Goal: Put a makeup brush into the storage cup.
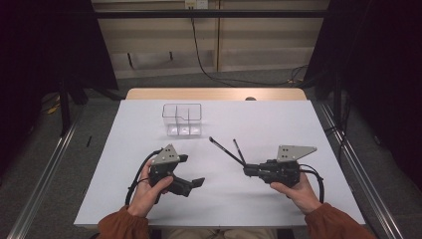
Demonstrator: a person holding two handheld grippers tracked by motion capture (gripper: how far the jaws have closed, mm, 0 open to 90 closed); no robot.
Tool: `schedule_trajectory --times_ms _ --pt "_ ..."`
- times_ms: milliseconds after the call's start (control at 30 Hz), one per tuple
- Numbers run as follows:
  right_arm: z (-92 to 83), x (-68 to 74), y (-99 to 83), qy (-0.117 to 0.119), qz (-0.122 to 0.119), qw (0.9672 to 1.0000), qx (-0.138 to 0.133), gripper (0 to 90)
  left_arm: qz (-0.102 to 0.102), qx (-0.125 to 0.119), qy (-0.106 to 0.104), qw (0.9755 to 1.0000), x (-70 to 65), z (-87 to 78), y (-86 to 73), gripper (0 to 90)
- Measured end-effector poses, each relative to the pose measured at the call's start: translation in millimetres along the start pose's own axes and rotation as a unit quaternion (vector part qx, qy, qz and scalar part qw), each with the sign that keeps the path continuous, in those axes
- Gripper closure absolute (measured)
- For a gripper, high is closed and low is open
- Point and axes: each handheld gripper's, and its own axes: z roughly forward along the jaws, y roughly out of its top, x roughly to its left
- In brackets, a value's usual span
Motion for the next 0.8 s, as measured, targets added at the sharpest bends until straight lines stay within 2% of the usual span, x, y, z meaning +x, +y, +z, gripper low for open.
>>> schedule_trajectory --times_ms 433,500,800 --pt "-1.4 1.9 3.6 0.001 -0.005 0.9999 -0.009 84.5 0.010 -0.042 -0.015 0.9989 -10.6 11.2 15.3 5.4" --pt "-1.3 2.1 3.8 0.001 -0.006 0.9999 -0.010 84.5 0.023 -0.047 -0.009 0.9986 -12.0 12.8 17.8 5.4" --pt "-1.9 2.1 4.9 0.000 -0.006 0.9999 -0.014 84.4 0.020 -0.068 -0.027 0.9971 -16.2 20.1 25.0 5.5"
